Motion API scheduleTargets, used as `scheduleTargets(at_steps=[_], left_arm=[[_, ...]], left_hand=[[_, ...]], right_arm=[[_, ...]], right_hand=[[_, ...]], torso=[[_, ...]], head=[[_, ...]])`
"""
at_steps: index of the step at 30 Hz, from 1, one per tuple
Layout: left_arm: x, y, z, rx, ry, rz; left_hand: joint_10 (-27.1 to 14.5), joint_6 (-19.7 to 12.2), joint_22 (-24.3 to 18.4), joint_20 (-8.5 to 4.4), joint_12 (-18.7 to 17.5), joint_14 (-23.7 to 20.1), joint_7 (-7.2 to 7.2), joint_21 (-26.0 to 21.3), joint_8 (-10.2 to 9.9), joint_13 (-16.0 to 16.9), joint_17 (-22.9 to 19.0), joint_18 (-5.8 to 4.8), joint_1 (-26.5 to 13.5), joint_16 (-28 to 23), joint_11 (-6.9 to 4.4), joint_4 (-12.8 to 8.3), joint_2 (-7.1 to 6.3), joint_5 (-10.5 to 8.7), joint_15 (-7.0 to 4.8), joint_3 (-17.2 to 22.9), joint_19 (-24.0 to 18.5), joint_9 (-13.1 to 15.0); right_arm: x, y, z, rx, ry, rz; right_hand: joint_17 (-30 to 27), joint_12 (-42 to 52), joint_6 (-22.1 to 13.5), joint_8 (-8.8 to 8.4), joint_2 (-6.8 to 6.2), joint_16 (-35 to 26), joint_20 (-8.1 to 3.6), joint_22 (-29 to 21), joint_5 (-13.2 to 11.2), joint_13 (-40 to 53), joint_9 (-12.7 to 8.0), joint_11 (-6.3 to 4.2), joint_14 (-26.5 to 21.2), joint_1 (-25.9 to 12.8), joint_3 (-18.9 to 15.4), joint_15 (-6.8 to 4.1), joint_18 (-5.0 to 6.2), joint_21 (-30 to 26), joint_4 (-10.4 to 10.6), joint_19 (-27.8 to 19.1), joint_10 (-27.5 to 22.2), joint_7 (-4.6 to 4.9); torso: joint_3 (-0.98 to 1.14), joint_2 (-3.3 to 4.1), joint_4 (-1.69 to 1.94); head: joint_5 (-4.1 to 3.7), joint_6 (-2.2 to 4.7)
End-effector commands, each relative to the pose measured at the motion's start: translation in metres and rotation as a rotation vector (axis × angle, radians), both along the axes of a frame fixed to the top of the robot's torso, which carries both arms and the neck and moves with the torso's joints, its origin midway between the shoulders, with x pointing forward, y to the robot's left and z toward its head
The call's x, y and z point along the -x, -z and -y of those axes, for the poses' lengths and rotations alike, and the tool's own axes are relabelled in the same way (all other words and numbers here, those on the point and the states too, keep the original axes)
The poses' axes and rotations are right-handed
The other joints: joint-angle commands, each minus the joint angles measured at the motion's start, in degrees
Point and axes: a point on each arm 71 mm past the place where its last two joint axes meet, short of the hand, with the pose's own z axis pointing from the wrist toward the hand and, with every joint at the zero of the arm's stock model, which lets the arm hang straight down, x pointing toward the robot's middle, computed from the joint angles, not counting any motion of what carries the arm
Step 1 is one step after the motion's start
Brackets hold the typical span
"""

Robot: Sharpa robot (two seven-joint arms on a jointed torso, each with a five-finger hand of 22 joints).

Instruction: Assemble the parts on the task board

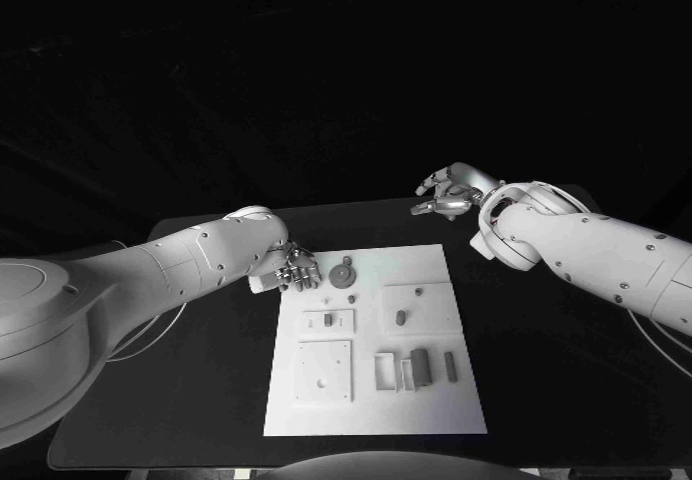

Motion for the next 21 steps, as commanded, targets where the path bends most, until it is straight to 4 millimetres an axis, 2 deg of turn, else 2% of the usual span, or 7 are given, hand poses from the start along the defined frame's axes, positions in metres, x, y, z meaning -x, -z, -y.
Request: scheduleTargets(at_steps=[1,5,6,10,12,15,21], left_arm=[[0.0003,-0.0004,0.0029,0.024,-0.002,0.001],[0.0007,-0.0003,0.0033,0.026,-0.002,0.0],[0.0008,-0.0003,0.0035,0.026,-0.002,0.0],[0.0002,-0.0007,0.0034,0.028,-0.009,0.01],[-0.0001,-0.0009,0.003,0.027,-0.013,0.015],[-0.0004,-0.0012,0.0023,0.028,-0.018,0.022],[0.0004,-0.0012,0.001,0.037,-0.031,0.023]], left_hand=[[0.41,-0.16,1.34,-0.35,-0.22,0.16,0.41,0.41,0.34,0.22,-0.1,1.99,1.45,0.34,-0.12,-0.34,-0.03,0.05,-0.39,0.21,0.05,-0.09],[0.59,0.01,1.34,-0.39,-0.38,0.3,0.33,0.78,0.65,0.64,-0.14,1.96,4.96,0.46,-0.17,-0.39,-0.07,0.25,-0.45,1.36,0.1,-0.18],[0.8,0.17,1.3,-0.41,-0.39,0.44,0.29,0.93,0.83,0.8,-0.14,1.97,6.76,0.56,-0.24,0.02,-1.02,-0.02,-0.5,3.08,0.31,-0.19],[1.15,0.45,1.36,-0.5,-0.44,0.71,0.15,1.32,1.15,1.11,-0.11,1.95,9.7,0.75,-0.35,-0.26,-2.0,0.23,-0.6,5.27,0.62,-0.22],[1.49,0.85,1.37,-0.53,-0.41,0.92,-0.02,1.6,1.48,1.29,-0.06,1.87,11.06,0.91,-0.48,-0.24,-1.96,0.68,-0.7,6.07,0.83,-0.17],[2.16,1.73,1.41,-0.67,-0.33,1.26,-0.4,2.11,2.22,1.6,0.06,1.76,12.17,1.24,-0.75,-0.3,-1.58,2.64,-0.93,6.6,1.13,0.13],[3.92,3.33,1.48,-1.28,0.15,2.22,-1.23,3.6,3.74,2.4,0.56,1.73,12.99,2.43,-1.53,-0.4,-1.13,4.81,-1.66,6.66,2.01,1.25]], right_arm=[[0.0003,0.0001,-0.0013,0.007,-0.013,0.0],[0.0003,0.0001,-0.001,0.008,-0.012,0.0],[0.0003,0.0001,-0.0011,0.007,-0.012,0.0],[0.0003,0.0001,-0.0012,0.007,-0.012,0.0],[0.0003,0.0001,-0.0011,0.007,-0.011,0.0],[0.0002,0.0001,-0.0009,0.007,-0.011,0.0],[0.0002,0.0001,-0.0006,0.008,-0.011,0.0]], right_hand=[[-0.07,0.38,0.07,0.2,0.26,0.36,-0.34,1.03,0.18,-0.09,-0.09,0.04,-0.27,-0.52,-0.08,0.15,0.78,-0.22,0.34,0.15,-0.33,0.96],[-0.08,0.39,0.07,0.21,0.27,0.36,-0.33,1.03,0.18,-0.1,-0.09,0.04,-0.27,-0.54,-0.09,0.15,0.78,-0.21,0.36,0.16,-0.33,0.96],[-0.08,0.39,0.07,0.21,0.27,0.36,-0.33,1.03,0.17,-0.1,-0.09,0.04,-0.27,-0.55,-0.1,0.15,0.78,-0.21,0.37,0.16,-0.33,0.96],[-0.08,0.4,0.07,0.21,0.27,0.36,-0.33,1.03,0.17,-0.11,-0.09,0.04,-0.27,-0.58,-0.11,0.15,0.78,-0.21,0.38,0.16,-0.33,0.96],[-0.08,0.4,0.07,0.21,0.26,0.36,-0.33,1.03,0.17,-0.11,-0.09,0.04,-0.27,-0.6,-0.12,0.16,0.78,-0.22,0.39,0.16,-0.33,0.96],[-0.08,0.4,0.06,0.22,0.27,0.36,-0.33,1.03,0.17,-0.12,-0.09,0.04,-0.27,-0.62,-0.13,0.16,0.78,-0.22,0.41,0.16,-0.33,0.96],[-0.09,0.41,0.06,0.22,0.26,0.36,-0.32,1.03,0.17,-0.13,-0.09,0.05,-0.28,-0.66,-0.15,0.16,0.78,-0.22,0.43,0.16,-0.34,0.96]], torso=[[-0.02,0.01,0.0],[-0.04,0.01,0.0],[-0.02,0.01,0.0],[-0.01,0.01,0.01],[-0.02,0.01,0.0],[-0.01,0.0,0.01],[0.01,0.0,0.0]], head=[[0.01,-0.07],[0.0,-0.1],[0.01,-0.15],[0.02,-0.2],[0.02,-0.22],[0.03,-0.27],[0.04,-0.31]])
